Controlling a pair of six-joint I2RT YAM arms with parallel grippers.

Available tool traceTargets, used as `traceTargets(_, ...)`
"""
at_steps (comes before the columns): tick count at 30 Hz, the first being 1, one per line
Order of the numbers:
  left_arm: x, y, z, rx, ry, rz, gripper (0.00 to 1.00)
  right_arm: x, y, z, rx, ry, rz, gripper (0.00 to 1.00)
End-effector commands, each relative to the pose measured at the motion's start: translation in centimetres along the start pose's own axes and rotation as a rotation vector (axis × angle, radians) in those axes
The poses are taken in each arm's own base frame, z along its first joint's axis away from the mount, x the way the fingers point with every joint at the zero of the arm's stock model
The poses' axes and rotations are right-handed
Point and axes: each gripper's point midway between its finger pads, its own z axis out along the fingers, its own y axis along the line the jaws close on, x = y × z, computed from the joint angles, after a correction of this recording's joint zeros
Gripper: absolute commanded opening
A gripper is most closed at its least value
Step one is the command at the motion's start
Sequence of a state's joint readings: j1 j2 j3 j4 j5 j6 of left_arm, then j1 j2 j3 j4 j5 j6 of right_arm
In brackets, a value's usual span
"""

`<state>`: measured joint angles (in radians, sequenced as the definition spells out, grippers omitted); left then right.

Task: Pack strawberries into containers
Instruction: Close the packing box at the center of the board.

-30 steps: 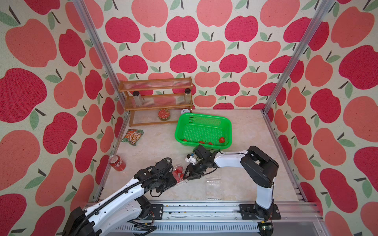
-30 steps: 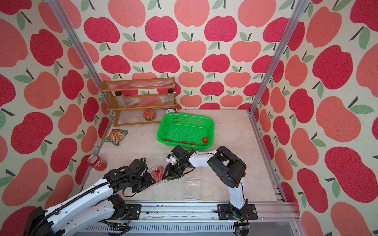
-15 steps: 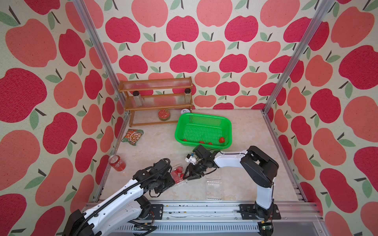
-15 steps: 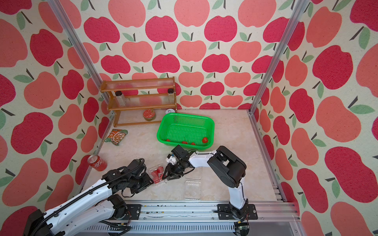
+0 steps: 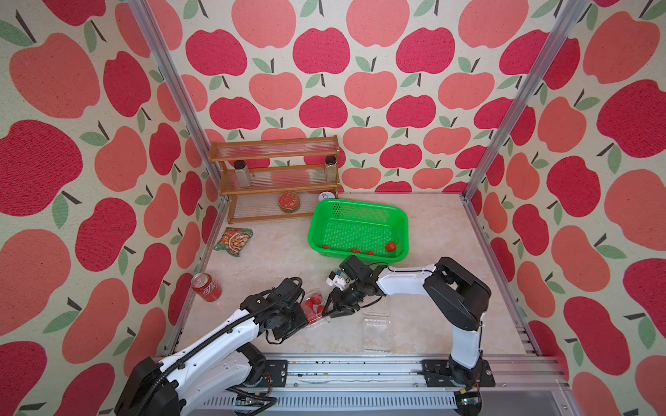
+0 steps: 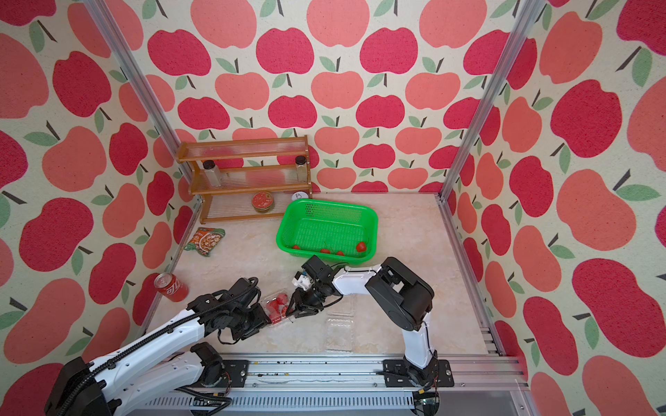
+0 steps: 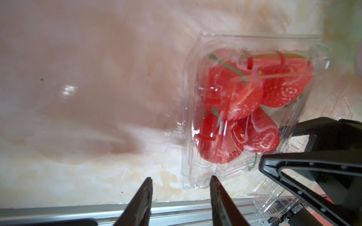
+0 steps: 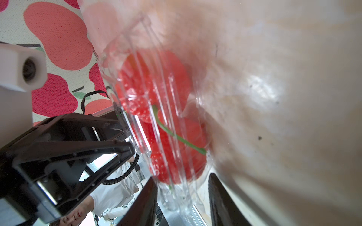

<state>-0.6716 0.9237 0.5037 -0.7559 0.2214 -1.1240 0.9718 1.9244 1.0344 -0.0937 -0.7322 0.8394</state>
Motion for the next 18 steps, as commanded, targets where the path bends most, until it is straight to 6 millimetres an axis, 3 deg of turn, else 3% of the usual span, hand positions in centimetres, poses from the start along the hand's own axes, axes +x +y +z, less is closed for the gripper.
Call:
traceTargets(1,0.9,1.7,0.1,-0.071,0.041,-0.002,0.45,-0.3,-2.9,0.2,0.084,-0.018,0.068,0.44)
traceTargets(18,2.1,2.9,1.2,-0.127,0.116,0.02,0.42,-0.5,-2.7,0.4,0.076,-0.016,0.076,0.45)
